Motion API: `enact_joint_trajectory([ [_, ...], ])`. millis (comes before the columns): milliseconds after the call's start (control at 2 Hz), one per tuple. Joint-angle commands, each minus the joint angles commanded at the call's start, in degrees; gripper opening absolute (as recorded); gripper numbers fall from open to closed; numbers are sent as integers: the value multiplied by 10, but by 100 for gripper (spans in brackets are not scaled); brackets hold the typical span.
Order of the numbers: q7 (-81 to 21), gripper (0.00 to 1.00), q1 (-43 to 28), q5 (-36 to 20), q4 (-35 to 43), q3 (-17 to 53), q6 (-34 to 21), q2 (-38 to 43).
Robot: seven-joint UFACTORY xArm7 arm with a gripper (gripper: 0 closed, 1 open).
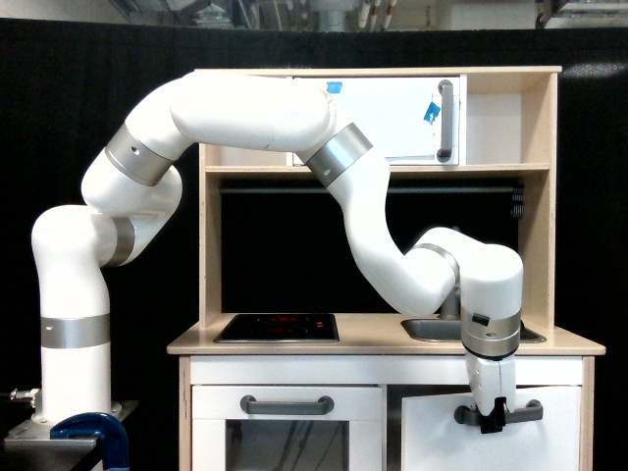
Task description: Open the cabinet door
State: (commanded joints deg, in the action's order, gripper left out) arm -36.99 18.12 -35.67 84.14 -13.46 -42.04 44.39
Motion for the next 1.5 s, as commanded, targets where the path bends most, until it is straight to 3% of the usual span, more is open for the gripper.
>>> enact_joint_trajectory([
  [500, -189, 0, 13, 84, 13, -22, -6, 6],
  [1000, -260, 0, 26, 101, 6, -39, 0, 5],
  [1500, -260, 0, 26, 102, 6, -40, 2, 6],
])
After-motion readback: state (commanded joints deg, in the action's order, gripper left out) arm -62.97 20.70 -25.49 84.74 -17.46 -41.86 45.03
